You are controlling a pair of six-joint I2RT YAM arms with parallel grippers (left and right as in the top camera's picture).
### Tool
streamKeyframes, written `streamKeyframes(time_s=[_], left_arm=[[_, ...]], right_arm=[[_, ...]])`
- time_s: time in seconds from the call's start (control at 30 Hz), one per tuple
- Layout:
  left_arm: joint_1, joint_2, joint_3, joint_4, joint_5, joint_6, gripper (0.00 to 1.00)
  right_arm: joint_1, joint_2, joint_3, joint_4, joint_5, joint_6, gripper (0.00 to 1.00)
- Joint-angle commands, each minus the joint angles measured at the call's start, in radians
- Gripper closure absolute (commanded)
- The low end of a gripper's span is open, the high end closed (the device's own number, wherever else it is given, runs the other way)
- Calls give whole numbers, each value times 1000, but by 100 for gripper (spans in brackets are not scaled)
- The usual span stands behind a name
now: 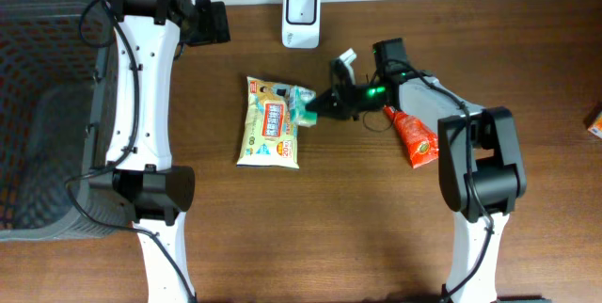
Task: Scan the item barcode
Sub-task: 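Hold the green Kleenex pack up to the scanner with the right gripper, then move the green pack right and release it at the table edge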
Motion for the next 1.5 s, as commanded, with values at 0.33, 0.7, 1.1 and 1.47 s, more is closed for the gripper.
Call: streamKeyframes(time_s=[0.33, 0.7, 1.1, 1.47], left_arm=[[0, -2, -3, 2, -7, -9, 1], [0, -2, -3, 2, -7, -9, 1], [0, -2, -3, 2, -7, -9, 1], [0, -2, -3, 2, -7, -9, 1]], right_arm=[[-3, 0, 18, 713, -161, 526, 96], [-11, 0, 57, 909, 322, 847, 96], [152, 52, 600, 107, 1762, -369, 96], [208, 216, 679, 325, 2115, -846, 96]])
